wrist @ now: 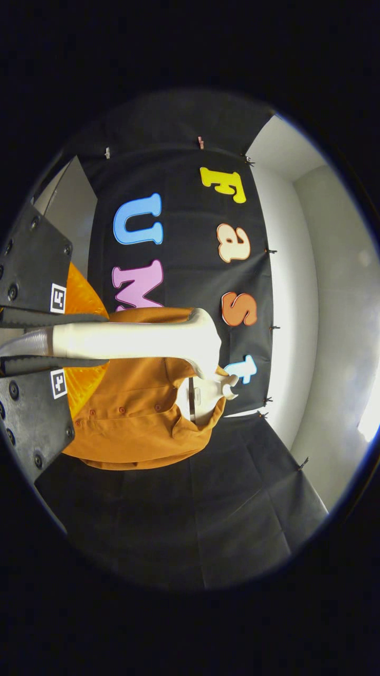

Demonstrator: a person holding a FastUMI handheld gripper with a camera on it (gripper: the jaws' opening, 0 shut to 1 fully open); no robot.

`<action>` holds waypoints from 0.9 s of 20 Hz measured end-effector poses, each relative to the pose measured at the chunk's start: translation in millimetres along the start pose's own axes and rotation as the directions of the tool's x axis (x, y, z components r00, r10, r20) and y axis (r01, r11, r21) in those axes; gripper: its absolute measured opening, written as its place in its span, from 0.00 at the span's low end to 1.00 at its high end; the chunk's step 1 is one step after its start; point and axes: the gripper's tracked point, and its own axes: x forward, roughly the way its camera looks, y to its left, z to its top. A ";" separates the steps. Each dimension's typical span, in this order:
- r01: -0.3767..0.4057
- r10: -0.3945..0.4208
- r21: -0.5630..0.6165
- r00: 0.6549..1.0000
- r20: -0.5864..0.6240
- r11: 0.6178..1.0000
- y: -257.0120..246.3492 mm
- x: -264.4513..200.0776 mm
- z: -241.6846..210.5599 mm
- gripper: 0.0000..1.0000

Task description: Iron the clothes twice with a garment steamer, once on the left side and once on the right side.

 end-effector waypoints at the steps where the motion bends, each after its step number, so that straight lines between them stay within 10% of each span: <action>1: 0.003 -0.003 -0.003 1.000 -0.004 1.000 -5.7 5.1 -4.2 0.24; 18: -0.003 0.002 -0.011 0.989 -0.145 1.000 -39.2 34.8 -102.4 0.24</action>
